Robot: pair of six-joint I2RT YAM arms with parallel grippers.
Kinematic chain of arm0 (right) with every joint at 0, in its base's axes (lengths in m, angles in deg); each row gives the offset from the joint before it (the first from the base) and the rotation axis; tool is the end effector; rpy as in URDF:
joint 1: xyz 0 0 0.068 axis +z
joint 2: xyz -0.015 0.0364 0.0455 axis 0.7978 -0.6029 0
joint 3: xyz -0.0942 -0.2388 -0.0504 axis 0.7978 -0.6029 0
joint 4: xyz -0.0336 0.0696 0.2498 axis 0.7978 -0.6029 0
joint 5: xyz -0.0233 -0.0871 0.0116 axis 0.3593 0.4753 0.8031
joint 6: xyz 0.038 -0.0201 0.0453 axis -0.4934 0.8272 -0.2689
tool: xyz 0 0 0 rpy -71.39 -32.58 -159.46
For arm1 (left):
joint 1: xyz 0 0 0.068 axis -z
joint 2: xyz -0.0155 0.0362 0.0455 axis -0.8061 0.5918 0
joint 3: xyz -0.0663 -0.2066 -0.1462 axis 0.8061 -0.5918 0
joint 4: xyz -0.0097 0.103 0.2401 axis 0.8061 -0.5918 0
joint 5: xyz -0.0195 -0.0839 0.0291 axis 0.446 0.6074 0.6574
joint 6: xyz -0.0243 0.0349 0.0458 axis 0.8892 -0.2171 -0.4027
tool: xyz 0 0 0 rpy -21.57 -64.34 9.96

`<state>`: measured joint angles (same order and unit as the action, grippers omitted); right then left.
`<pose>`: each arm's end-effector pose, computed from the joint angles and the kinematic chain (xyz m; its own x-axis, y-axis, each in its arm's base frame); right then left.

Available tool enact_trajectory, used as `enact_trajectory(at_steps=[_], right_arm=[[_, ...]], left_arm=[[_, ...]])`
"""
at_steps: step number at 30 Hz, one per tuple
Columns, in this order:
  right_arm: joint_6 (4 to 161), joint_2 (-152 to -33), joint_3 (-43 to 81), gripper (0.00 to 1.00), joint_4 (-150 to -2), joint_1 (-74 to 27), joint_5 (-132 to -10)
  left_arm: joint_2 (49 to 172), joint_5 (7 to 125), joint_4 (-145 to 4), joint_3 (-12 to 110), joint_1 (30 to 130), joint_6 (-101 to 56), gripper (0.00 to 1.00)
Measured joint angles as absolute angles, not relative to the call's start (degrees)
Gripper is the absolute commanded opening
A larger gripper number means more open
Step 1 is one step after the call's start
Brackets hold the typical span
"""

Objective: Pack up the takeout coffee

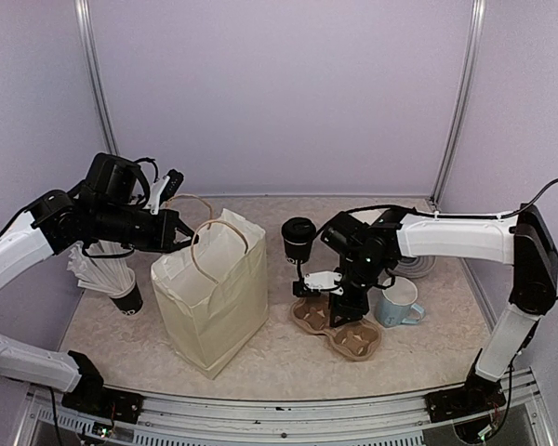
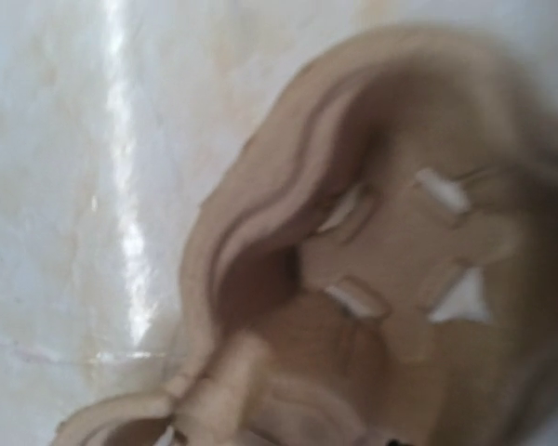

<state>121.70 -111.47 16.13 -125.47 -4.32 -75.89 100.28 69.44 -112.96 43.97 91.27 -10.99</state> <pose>0.2139 0.2584 0.1862 -0.1394 -0.9439 -0.2993 -0.9899 0.1255 0.0655 0.1925 -0.1604 0.3365 -0.7345 0.0803 -0.6739 0.4734 0.7721 -0.4240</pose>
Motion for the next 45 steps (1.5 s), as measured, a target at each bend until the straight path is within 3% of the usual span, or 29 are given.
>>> enact_trajectory(at_steps=[24,27,33,45], right_arm=[[114.01,-112.89,13.68,0.54,-123.35,-4.34,-73.48],[114.01,-113.26,13.68,0.52,-123.35,-4.34,-73.46],[114.42,-113.77,13.68,0.37,-123.30,-4.34,-73.00],[120.92,-113.00,13.39,0.28,-122.69,-4.34,-68.91]], left_arm=[[100.56,69.23,-112.96,43.99,91.27,-10.94,0.00],[100.72,69.23,-112.94,43.97,91.27,-10.94,0.00],[100.72,69.23,-112.94,43.97,91.27,-10.97,0.00],[100.72,69.23,-112.90,43.97,91.27,-11.10,0.00]])
